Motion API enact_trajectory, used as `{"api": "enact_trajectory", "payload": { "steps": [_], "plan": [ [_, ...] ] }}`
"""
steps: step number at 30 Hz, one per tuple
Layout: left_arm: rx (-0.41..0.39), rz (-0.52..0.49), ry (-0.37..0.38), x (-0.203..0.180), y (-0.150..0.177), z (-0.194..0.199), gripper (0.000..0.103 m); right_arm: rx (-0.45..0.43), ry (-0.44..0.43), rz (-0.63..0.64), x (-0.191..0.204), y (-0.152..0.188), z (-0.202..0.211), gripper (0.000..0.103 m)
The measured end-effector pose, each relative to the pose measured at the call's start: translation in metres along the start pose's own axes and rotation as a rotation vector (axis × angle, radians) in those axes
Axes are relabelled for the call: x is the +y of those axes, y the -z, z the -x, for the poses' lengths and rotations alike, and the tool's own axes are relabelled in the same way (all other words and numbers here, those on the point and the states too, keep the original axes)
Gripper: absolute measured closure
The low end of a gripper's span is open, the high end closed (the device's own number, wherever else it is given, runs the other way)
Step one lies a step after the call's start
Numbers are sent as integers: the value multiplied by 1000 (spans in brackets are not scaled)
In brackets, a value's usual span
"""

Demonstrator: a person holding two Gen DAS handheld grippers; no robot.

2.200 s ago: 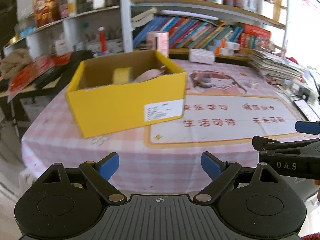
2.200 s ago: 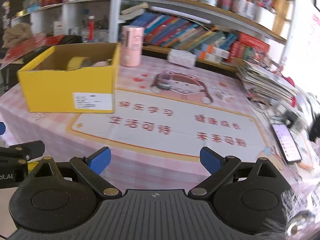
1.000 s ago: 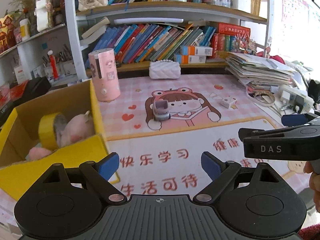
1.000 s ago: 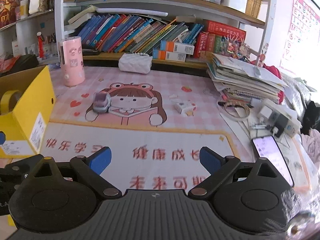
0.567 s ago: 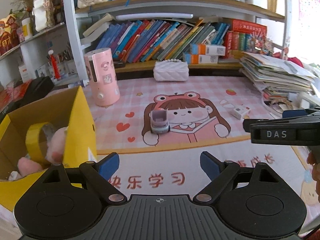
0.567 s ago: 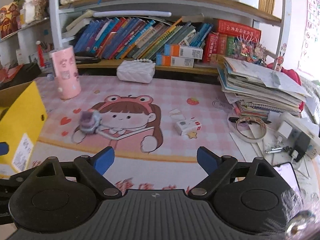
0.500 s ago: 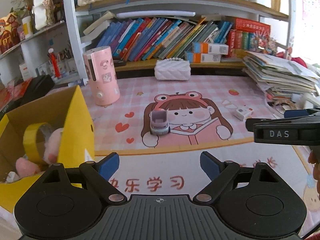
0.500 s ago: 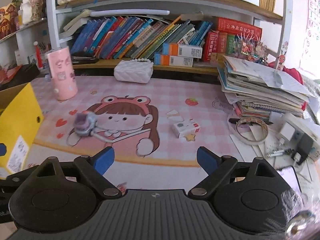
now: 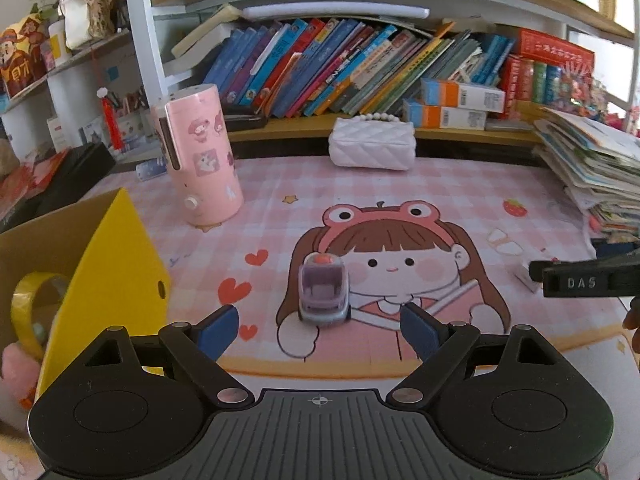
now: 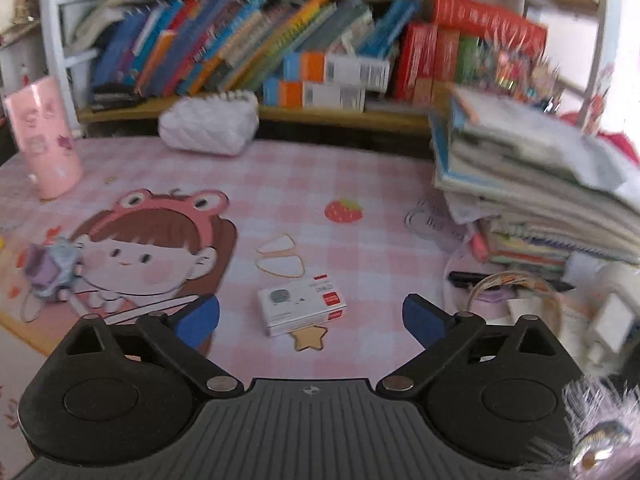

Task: Organize objects
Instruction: 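Grasp the purple oximeter with the left gripper while the right gripper grasps the white box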

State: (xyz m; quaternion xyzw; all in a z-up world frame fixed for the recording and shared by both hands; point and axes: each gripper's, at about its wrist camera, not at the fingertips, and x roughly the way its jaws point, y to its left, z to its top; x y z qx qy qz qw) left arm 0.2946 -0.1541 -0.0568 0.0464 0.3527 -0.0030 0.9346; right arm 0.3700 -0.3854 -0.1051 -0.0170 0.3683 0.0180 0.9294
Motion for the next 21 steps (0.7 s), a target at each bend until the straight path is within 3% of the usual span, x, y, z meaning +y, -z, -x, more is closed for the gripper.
{"api": "enact_trajectory", "payload": {
  "steps": [6,9,11,13,14,21],
  "plan": [
    [13,11,-19,-2,-6,-15,14,34,-26,24,-9,1,-31,3],
    [23,24,-25,0,-7,-21,14,52,-58,-2,-15,3,-38,8],
    [27,30,-30,1,-8,-24,14,31,-65,5,-15,4,-37,16],
    [30,39,-34,2,-8,-27,14,7,-70,19,-15,3,-35,46],
    [31,44,-35,2,-9,-29,14,2,-72,25,-14,2,-34,51],
    [30,52,-41,1,-11,-35,15,-27,-117,-21,-16,-3,-17,52]
  ]
}}
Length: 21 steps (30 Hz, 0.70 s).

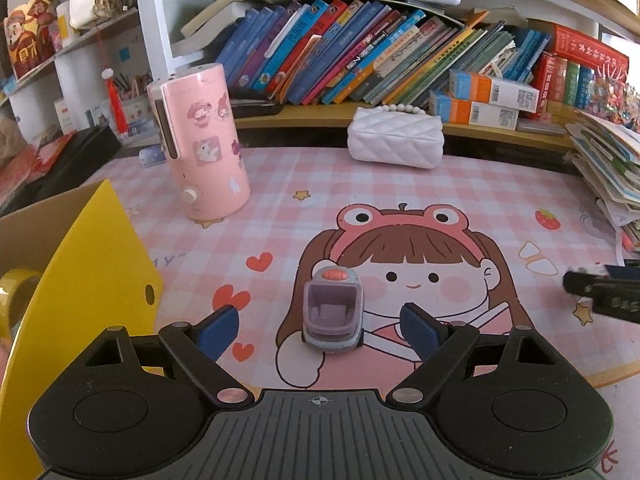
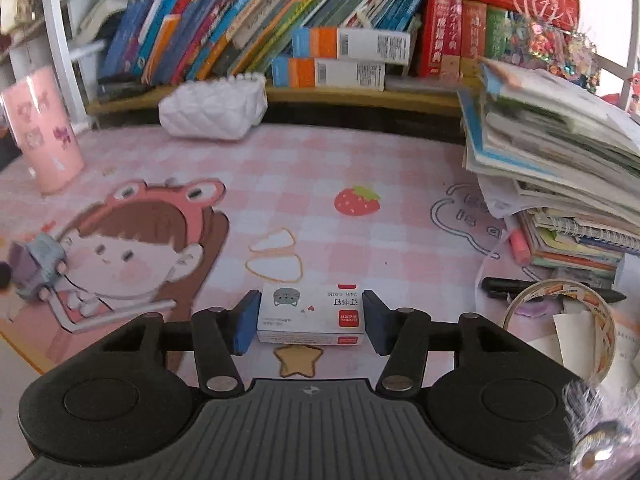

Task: Organize objects
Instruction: 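Grasp the purple oximeter with the left gripper while the right gripper grasps the white box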

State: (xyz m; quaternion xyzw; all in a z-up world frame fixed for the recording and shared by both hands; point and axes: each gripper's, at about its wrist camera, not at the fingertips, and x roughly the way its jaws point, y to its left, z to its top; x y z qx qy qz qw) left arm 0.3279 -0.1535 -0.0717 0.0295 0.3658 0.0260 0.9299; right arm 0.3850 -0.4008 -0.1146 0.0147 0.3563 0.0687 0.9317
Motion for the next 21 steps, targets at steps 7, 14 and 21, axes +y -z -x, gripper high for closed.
{"api": "enact_trajectory", "payload": {
  "steps": [7,14,21],
  "plan": [
    [12,23,-5,1,-1,-10,21,-33,-46,-55,13,-1,40,52],
    [23,7,-8,-3,1,-26,22,10,-102,42,40,16,60,52],
    [66,13,-13,-6,3,-46,52,42,-144,45,50,27,68,52]
  ]
}}
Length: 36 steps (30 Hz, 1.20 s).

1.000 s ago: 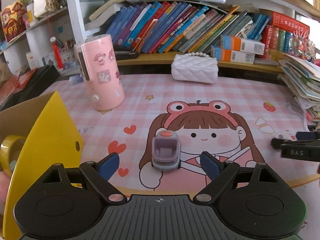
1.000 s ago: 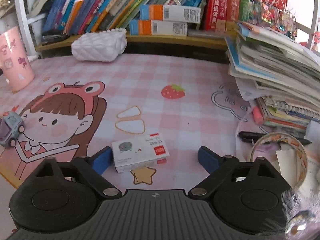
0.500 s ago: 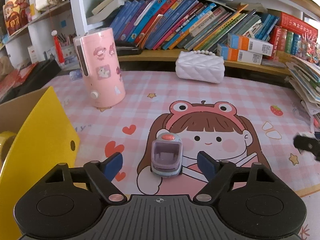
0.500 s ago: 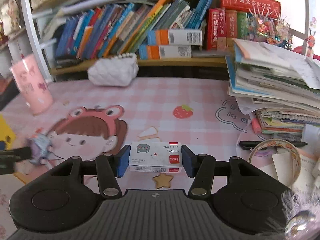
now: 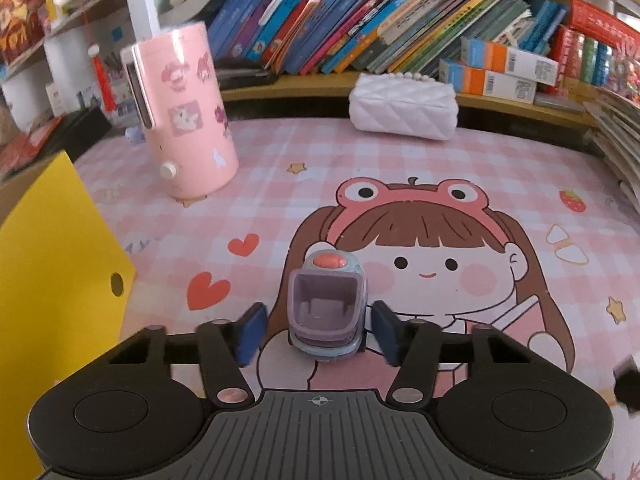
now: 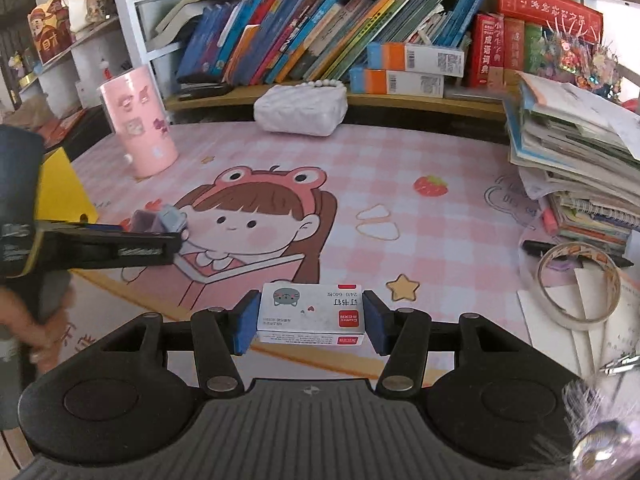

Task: Organize objects
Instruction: 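Grasp the purple oximeter with the left gripper while the right gripper grasps the white box, then lift and carry the oximeter and white box toward the yellow box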

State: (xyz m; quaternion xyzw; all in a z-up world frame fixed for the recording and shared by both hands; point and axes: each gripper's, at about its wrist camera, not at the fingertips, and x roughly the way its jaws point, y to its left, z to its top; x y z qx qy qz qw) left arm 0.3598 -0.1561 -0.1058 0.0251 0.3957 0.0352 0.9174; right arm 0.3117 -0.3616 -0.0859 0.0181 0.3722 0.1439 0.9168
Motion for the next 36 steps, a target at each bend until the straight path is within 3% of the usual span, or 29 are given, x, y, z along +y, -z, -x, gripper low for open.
{"api": "enact_trajectory", "payload": {
  "steps": [4,10,20,36],
  "plan": [
    [0,11,17,-1,-2,-7,61,-4,-16,23,6,1,4,52],
    [-8,23,44,2,-4,-5,64,-12,-4,41,12,2,9,52],
    [-98,44,138,20,-2,67,64,31,53,-2,26,4,15,52],
    [-137,47,217,82,64,165,64,51,25,43,113,28,43,52]
  ]
}}
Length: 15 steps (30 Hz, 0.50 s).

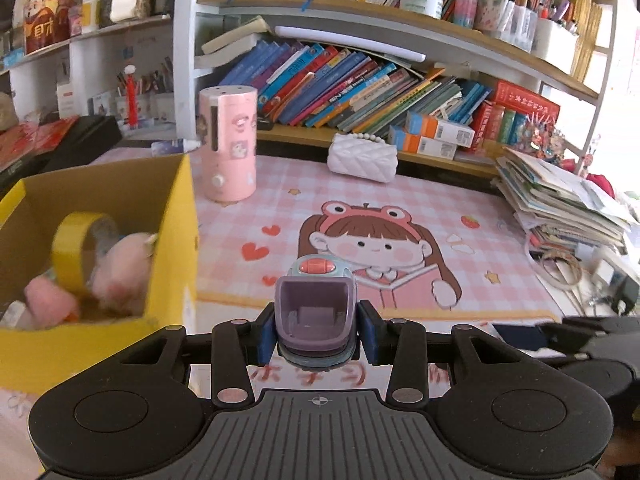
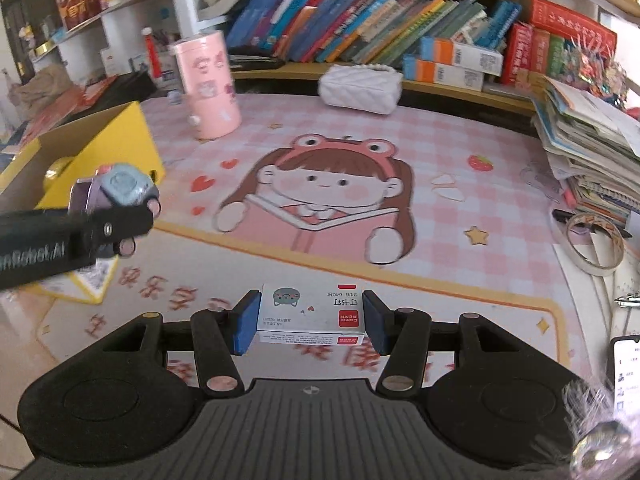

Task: Organize objects
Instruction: 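Lift and carry the oximeter and white box toward the yellow box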

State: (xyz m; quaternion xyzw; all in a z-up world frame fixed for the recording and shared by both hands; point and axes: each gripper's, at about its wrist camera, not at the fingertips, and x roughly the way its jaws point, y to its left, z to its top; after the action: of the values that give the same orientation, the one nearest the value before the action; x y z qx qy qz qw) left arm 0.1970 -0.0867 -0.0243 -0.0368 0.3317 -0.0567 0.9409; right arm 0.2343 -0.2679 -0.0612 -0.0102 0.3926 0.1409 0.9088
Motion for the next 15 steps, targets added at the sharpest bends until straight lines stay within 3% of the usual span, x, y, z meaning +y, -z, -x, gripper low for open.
{"api": "enact_trajectory", "payload": {
  "steps": [15],
  "plan": [
    [-36,85,-39,90,42,84,64,-13,-47,87,115,30,34,52]
  ]
}}
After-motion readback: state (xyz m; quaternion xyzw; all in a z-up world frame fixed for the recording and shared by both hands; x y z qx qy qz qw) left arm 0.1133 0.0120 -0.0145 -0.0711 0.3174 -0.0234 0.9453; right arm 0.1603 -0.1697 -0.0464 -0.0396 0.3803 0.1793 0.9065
